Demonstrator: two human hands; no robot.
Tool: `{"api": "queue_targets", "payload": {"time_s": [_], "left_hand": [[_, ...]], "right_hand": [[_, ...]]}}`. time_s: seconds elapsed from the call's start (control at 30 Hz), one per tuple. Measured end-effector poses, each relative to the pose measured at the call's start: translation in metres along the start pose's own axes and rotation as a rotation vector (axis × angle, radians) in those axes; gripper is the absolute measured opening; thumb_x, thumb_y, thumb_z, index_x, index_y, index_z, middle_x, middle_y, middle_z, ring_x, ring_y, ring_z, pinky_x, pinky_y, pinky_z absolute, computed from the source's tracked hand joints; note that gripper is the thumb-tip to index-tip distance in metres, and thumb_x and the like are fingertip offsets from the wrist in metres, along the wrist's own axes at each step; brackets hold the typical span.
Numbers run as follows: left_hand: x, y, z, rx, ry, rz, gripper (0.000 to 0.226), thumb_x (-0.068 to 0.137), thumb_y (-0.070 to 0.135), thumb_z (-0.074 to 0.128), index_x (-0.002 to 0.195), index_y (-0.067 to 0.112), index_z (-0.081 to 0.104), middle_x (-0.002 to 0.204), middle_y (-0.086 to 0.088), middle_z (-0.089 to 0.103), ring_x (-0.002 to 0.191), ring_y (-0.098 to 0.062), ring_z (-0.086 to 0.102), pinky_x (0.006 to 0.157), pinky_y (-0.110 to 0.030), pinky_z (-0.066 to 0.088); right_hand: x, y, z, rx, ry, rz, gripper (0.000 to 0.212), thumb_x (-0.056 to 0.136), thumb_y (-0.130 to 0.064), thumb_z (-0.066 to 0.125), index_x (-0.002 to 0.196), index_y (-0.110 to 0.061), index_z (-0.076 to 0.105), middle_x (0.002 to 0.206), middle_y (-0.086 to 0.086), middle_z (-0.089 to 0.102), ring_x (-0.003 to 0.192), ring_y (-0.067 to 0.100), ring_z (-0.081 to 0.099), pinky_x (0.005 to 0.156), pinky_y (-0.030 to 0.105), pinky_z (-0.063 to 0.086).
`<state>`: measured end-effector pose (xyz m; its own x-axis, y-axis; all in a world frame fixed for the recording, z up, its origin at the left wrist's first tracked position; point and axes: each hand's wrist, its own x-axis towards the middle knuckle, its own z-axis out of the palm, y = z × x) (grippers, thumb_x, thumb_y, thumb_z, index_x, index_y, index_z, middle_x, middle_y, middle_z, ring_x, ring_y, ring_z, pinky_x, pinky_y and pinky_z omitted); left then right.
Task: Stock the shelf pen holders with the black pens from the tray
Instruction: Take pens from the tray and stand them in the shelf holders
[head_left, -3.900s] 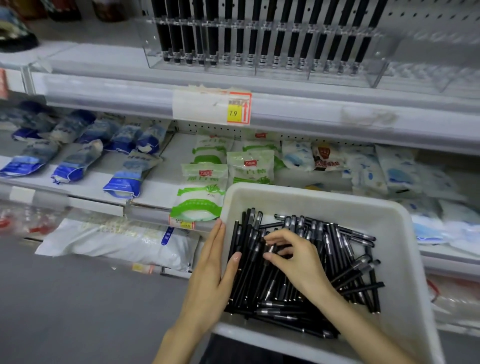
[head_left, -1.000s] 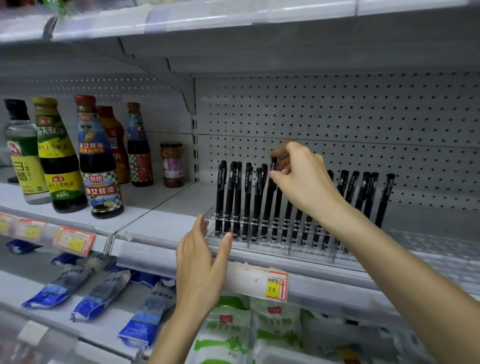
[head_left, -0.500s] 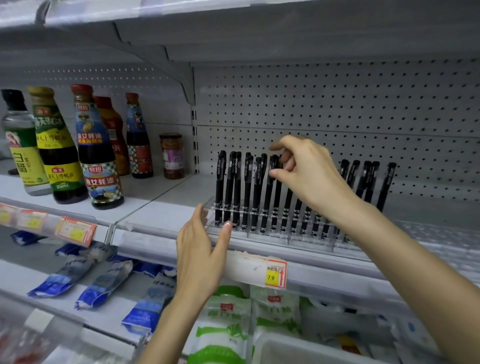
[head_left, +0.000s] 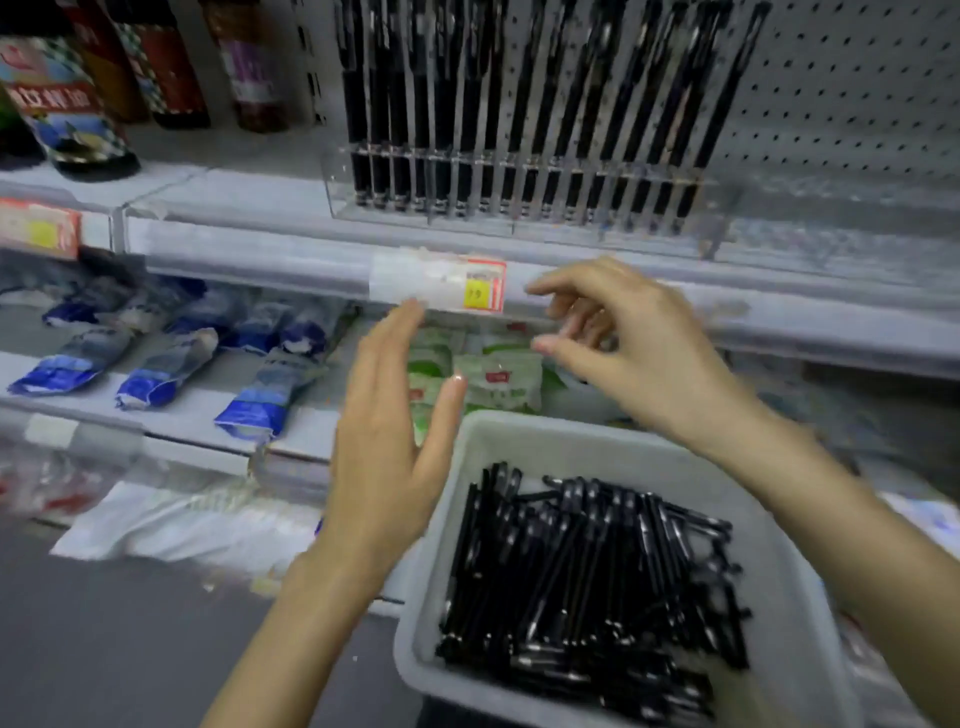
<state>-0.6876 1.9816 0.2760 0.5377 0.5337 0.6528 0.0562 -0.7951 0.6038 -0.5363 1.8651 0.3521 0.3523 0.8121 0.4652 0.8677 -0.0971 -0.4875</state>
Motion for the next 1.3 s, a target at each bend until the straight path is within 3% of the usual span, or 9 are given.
{"api": "queue_targets", "payload": {"time_s": [0.1, 0.17, 0.27, 0.37, 0.8, 0.87, 1.0, 1.13, 1.3], "left_hand": [[-0.059, -0.016, 0.02, -0.033, -0.184, -0.197, 0.059, 0.095, 0.05, 0.037, 0.146, 0.019, 0.035, 0.151, 0.008, 0.033, 0.14, -0.004, 0.026, 0.111, -0.04, 0.033], [-0.089, -0.031, 0.033, -0.006, -0.305, -0.305, 0.069, 0.091, 0.062, 0.031, 0.15, 0.027, 0.026, 0.155, 0.017, 0.022, 0.141, 0.005, 0.015, 0.115, -0.039, 0.027], [-0.116, -0.046, 0.042, 0.082, -0.457, -0.295, 0.077, 0.087, 0.069, 0.025, 0.152, 0.029, 0.014, 0.154, 0.027, 0.002, 0.136, 0.018, -0.003, 0.116, -0.017, 0.007], [-0.126, -0.053, 0.044, 0.141, -0.532, -0.262, 0.077, 0.089, 0.067, 0.025, 0.153, 0.025, 0.013, 0.157, 0.023, -0.003, 0.14, 0.013, -0.004, 0.109, -0.004, -0.002], [-0.131, -0.052, 0.043, 0.094, -0.526, -0.303, 0.074, 0.089, 0.066, 0.024, 0.152, 0.033, 0.005, 0.152, 0.035, -0.011, 0.14, 0.012, -0.004, 0.106, -0.001, -0.001], [-0.131, -0.051, 0.043, 0.096, -0.525, -0.301, 0.073, 0.089, 0.066, 0.024, 0.152, 0.033, 0.005, 0.152, 0.035, -0.012, 0.141, 0.012, -0.004, 0.107, -0.003, -0.001], [-0.132, -0.051, 0.043, 0.096, -0.52, -0.298, 0.072, 0.09, 0.065, 0.025, 0.152, 0.033, 0.006, 0.152, 0.035, -0.012, 0.141, 0.011, -0.004, 0.107, -0.002, -0.002], [-0.132, -0.052, 0.042, 0.092, -0.516, -0.298, 0.071, 0.09, 0.065, 0.025, 0.151, 0.035, 0.005, 0.152, 0.035, -0.012, 0.141, 0.012, -0.004, 0.107, -0.002, -0.001], [-0.131, -0.051, 0.042, 0.077, -0.518, -0.315, 0.071, 0.089, 0.065, 0.024, 0.151, 0.036, 0.004, 0.151, 0.037, -0.012, 0.139, 0.014, -0.004, 0.105, -0.001, 0.0]], "right_hand": [[-0.052, 0.039, 0.034, 0.075, -0.182, 0.197, 0.03, 0.085, -0.018, 0.069, 0.111, -0.03, 0.058, 0.093, -0.012, 0.054, 0.085, 0.005, 0.057, 0.073, 0.012, 0.046], [-0.084, 0.065, 0.058, 0.07, -0.35, 0.351, 0.03, 0.087, -0.024, 0.068, 0.115, -0.028, 0.058, 0.101, -0.013, 0.054, 0.097, 0.007, 0.057, 0.083, 0.017, 0.047], [-0.117, 0.091, 0.086, -0.013, -0.502, 0.459, 0.043, 0.088, -0.032, 0.065, 0.128, -0.023, 0.054, 0.126, -0.004, 0.054, 0.123, 0.015, 0.049, 0.103, 0.028, 0.04], [-0.131, 0.1, 0.1, -0.142, -0.547, 0.458, 0.055, 0.091, -0.037, 0.06, 0.14, -0.024, 0.041, 0.145, -0.003, 0.04, 0.138, 0.016, 0.03, 0.111, 0.028, 0.024], [-0.152, 0.097, 0.118, -0.081, -0.417, 0.424, 0.052, 0.089, -0.03, 0.063, 0.137, -0.024, 0.045, 0.129, -0.01, 0.045, 0.122, 0.008, 0.031, 0.105, 0.02, 0.026], [-0.154, 0.096, 0.117, 0.02, -0.401, 0.467, 0.048, 0.086, -0.028, 0.068, 0.13, -0.025, 0.051, 0.119, -0.015, 0.044, 0.115, 0.005, 0.036, 0.104, 0.019, 0.032], [-0.155, 0.095, 0.118, 0.123, -0.427, 0.488, 0.035, 0.08, -0.025, 0.074, 0.112, -0.027, 0.062, 0.107, -0.019, 0.047, 0.102, 0.001, 0.043, 0.081, 0.001, 0.036], [-0.153, 0.099, 0.119, 0.157, -0.455, 0.501, 0.025, 0.074, -0.024, 0.079, 0.096, -0.029, 0.068, 0.099, -0.014, 0.056, 0.094, 0.005, 0.053, 0.074, 0.009, 0.042], [-0.152, 0.101, 0.115, 0.288, -0.515, 0.493, 0.017, 0.072, -0.021, 0.081, 0.08, -0.031, 0.07, 0.087, -0.012, 0.06, 0.083, -0.004, 0.057, 0.071, 0.009, 0.042]]}}
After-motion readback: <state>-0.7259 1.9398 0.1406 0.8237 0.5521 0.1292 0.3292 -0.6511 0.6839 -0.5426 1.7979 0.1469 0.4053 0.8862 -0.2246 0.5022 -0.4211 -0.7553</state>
